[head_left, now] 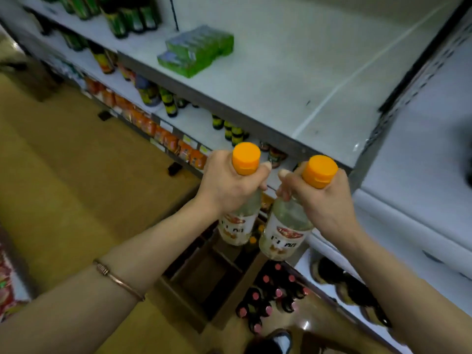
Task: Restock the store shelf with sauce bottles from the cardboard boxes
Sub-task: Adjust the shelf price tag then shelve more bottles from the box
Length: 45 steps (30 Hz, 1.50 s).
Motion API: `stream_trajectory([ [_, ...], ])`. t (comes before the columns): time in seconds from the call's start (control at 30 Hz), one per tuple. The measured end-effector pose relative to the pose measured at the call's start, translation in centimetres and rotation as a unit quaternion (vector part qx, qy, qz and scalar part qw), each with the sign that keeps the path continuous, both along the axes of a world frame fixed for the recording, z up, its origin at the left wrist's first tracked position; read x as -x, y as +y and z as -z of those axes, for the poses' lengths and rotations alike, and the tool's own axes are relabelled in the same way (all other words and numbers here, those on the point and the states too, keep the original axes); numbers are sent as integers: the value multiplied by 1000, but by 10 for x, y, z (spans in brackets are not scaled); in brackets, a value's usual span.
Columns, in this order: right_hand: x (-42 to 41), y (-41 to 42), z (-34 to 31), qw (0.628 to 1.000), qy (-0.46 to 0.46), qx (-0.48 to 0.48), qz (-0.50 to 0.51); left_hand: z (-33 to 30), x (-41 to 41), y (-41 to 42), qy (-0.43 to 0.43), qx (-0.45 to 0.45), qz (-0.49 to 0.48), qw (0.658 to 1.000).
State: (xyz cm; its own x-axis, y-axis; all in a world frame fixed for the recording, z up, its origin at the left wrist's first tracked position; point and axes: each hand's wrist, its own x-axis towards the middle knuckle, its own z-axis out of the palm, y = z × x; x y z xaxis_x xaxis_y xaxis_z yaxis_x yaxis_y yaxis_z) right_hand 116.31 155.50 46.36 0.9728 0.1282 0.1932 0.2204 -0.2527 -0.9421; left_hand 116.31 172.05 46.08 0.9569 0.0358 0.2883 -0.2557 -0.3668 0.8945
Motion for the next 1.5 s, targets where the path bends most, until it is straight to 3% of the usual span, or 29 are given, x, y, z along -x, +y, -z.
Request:
stream_trajectory([
  [0.17,34,-21,-94,998,-32,18,45,-86,22,-18,-36,-7,74,997],
  [0.33,82,-45,-186,987,-77,-6,137,-161,46,-47,-18,46,162,986],
  [0.67,198,-147,-302,958,-94,-34,268,-278,114,-174,-19,66,349,935],
  [0.87,299,-233,-336,924,-133,-37,356,-327,197,-278,-51,66,466,881],
  [1.13,456,-374,-354,893,-133,-5,431,-336,336,-439,-30,82,565,820],
  [1.5,605,-528,-372,851,-128,11,509,-347,464,-625,-30,107,614,782],
])
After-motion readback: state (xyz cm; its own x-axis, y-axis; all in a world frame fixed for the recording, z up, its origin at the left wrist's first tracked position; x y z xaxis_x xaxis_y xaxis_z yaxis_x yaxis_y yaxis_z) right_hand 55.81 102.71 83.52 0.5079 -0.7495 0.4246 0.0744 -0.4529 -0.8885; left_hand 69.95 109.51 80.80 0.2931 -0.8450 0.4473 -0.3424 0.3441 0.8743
